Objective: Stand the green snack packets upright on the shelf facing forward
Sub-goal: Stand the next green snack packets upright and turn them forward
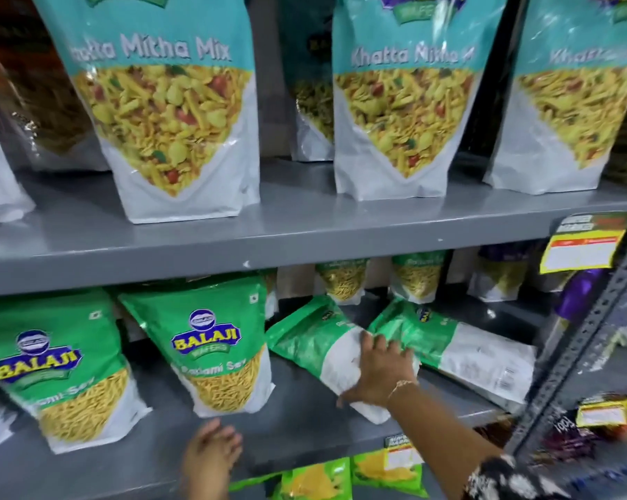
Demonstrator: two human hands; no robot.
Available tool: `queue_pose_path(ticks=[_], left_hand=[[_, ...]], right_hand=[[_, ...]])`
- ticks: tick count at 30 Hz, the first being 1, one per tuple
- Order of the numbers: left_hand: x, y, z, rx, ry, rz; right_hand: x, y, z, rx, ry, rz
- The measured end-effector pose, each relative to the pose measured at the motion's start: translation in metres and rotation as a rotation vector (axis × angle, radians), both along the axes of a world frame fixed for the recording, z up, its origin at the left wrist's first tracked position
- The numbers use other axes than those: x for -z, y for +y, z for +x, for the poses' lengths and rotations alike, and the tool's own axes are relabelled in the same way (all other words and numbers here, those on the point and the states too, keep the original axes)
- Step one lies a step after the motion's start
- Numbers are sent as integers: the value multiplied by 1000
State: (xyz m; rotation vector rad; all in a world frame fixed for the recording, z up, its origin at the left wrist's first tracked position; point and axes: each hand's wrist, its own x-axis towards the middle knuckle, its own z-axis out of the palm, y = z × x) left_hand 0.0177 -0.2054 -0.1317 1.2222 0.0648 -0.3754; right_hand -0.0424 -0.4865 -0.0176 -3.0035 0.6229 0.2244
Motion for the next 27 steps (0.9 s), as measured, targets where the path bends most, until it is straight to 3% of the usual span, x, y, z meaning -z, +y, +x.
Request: queue_pose_path(ticks=[1,3,5,8,11,14,19,22,27], left_hand=[[-6,-26,-18,15,185,-13],[-33,-73,-48,-28,272,-13],[-55,-116,-58,-46,295,32],[-78,-154,-61,-4,309,37],[-78,-172,-61,-4,318,69],[-72,-177,-55,-106,330,116],[-81,-171,-46,-110,233,162],[-92,-167,-29,-107,101,209],[-108,-160,-3,-145,-41,225]], right_hand=[[2,2,-3,10,-22,-8],[1,1,-7,34,-19,18],[-5,-7,-11,35,-31,106],[-16,-35,-11,226,-136,459],[-12,-71,-8,283,-45,547],[-10,-80,-13,204,66,621],[-4,-97,-22,335,86,1036],[-1,-86,-21,375,-61,1355],[2,-80,10,335,-328,1465]])
